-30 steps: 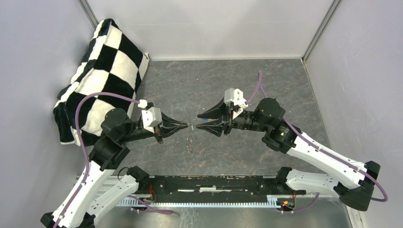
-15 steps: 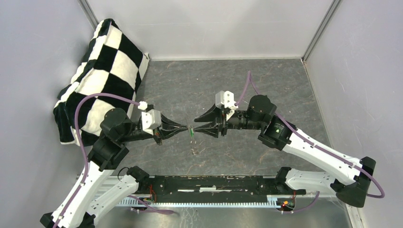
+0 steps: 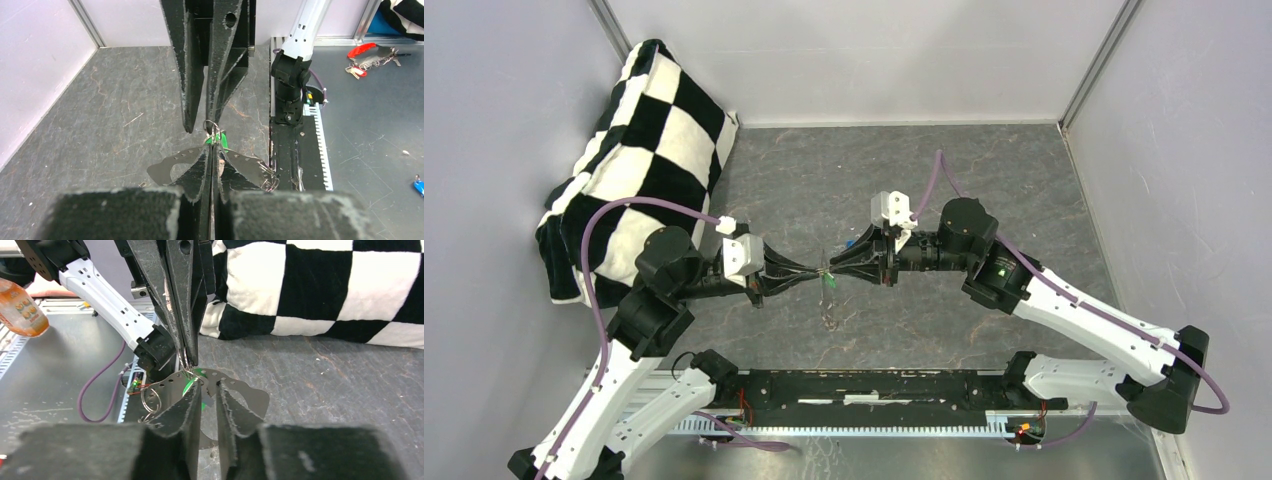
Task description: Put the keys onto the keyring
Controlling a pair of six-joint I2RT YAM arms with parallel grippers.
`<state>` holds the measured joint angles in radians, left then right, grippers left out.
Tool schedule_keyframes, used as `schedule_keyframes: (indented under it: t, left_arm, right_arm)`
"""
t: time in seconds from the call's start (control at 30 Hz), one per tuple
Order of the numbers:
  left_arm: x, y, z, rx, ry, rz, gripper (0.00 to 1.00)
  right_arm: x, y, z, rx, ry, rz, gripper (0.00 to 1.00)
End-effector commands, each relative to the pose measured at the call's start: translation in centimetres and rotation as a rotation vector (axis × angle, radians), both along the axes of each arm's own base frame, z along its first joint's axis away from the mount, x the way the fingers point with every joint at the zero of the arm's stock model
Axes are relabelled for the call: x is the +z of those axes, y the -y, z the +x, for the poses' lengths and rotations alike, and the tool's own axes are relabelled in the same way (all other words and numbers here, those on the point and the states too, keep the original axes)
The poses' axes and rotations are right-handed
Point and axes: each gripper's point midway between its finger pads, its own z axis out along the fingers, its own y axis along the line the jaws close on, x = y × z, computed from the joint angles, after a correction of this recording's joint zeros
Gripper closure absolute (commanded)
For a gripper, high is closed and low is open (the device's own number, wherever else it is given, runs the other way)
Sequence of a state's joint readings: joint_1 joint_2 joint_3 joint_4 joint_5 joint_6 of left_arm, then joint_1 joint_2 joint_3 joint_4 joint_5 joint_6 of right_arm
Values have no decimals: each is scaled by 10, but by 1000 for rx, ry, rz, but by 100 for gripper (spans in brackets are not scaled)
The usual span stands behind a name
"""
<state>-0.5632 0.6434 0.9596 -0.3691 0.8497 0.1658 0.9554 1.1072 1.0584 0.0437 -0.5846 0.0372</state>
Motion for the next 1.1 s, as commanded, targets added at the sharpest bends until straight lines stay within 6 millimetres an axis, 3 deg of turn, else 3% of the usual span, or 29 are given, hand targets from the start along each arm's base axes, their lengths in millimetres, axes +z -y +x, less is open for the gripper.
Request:
schedule_keyframes:
  t: [0.0,0.17,0.97,1.0,1.07]
  left_arm:
    - [23,-1,-9,-42,95,-29,98]
    - [23,-1,-8,-39,98,-28,98]
    - [32,-3,-1,11,133,-60,98]
    - [32,-3,-1,9,132,-59,98]
    - [31,-3,-2,5,131,-57,98]
  right_arm:
    - [29,2,2,-5,35,69,84]
    - [26,4,0,-4,25,65,100]
    - [-5,13,-7,1,-49,15,100]
    - [-3,14,-4,-14,-43,15,95]
    - [6,17,3,-49,-28,30,71]
